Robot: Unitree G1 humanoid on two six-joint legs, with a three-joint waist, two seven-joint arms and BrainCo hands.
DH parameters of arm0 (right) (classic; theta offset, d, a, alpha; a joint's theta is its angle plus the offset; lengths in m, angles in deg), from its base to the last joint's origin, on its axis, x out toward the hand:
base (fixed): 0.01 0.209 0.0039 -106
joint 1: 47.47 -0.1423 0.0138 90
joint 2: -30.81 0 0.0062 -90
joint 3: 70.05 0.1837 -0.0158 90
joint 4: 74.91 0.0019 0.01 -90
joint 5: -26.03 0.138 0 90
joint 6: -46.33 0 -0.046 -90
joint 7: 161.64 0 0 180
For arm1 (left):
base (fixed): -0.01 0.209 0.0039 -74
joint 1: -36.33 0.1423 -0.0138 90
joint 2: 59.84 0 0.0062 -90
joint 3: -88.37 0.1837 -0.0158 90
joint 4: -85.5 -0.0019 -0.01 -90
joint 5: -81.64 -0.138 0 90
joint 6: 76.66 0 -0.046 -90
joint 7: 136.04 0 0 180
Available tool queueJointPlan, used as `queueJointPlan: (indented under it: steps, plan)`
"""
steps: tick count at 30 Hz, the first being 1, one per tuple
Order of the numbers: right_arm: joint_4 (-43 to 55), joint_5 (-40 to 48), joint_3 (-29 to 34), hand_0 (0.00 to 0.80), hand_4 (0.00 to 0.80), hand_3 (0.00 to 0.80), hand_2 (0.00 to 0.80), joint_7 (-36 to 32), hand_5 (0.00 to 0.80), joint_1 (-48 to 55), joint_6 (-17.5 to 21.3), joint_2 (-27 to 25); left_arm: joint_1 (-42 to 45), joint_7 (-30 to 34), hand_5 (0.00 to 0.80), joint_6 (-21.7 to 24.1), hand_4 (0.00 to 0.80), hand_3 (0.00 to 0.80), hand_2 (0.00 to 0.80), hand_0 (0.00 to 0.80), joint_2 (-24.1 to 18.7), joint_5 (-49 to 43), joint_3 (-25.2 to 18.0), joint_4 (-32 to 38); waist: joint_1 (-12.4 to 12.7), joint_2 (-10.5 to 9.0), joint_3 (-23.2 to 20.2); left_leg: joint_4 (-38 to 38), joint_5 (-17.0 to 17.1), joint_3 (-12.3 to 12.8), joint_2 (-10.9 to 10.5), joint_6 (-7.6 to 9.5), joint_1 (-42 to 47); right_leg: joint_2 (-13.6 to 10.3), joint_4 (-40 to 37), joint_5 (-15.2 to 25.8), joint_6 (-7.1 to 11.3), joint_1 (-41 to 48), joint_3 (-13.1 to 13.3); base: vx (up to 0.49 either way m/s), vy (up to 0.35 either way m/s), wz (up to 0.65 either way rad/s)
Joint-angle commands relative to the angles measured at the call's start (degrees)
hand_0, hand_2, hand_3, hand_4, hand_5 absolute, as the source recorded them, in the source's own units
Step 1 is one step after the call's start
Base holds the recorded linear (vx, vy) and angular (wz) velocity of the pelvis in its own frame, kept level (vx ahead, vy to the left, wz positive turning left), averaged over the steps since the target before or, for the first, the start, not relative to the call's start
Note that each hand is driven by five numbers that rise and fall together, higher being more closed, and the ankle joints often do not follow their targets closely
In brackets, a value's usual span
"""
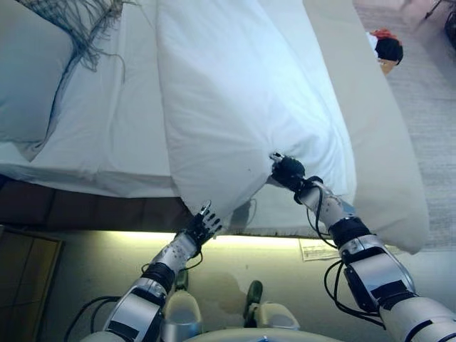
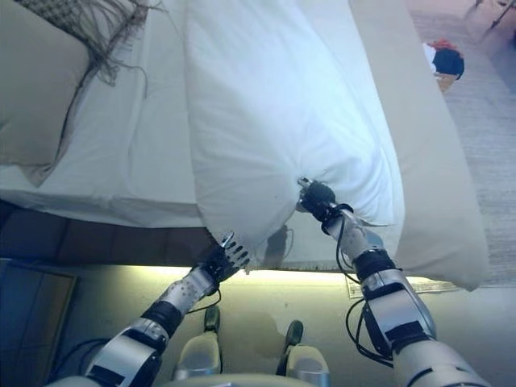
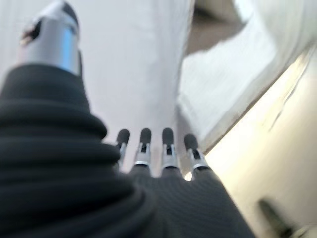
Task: Make the bed neatly
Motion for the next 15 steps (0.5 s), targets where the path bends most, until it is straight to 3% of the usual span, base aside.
queueJointPlan:
  steps: [1,7,15]
  plan:
    - [9.07,6.04,-0.36,0.800,0.800,0.800,0.800,-3.66,0.800,-1.47,5.98,0.24,-2.28,-0.41,0.000,-2.59,0.000,0.000,0.000,0.000,3.28,12.10,0.93,-2.53,0.34,-1.84,-1.74,1.16,-2.70,2.39,2.74,-0.16,1.13,-1.83,4.18,1.88,2.80,-2.72,2.59,0.045,-0.145,-0.01]
    - [11.74,7.05,-1.51,0.800,0.800,0.800,0.800,-2.73,0.800,-0.72,8.34,1.75,-1.75,1.21,0.000,-1.96,0.000,0.000,0.000,0.000,4.26,29.45,0.37,-0.30,1.01,-4.14,0.23,1.00,-2.75,1.83,3.72,-0.29,0.26,-1.03,3.80,2.21,2.88,-2.96,2.79,-0.018,-0.138,0.00]
    - [13.80,8.69,-0.98,0.800,0.800,0.800,0.800,-3.56,0.800,0.26,10.79,2.67,-1.22,4.96,0.000,-0.08,0.000,0.000,0.000,0.000,7.04,29.87,0.74,2.02,1.91,-6.61,2.36,1.04,-2.60,1.04,4.75,-0.62,-1.54,-0.47,3.50,2.65,3.01,-3.84,1.79,-0.045,-0.114,0.04]
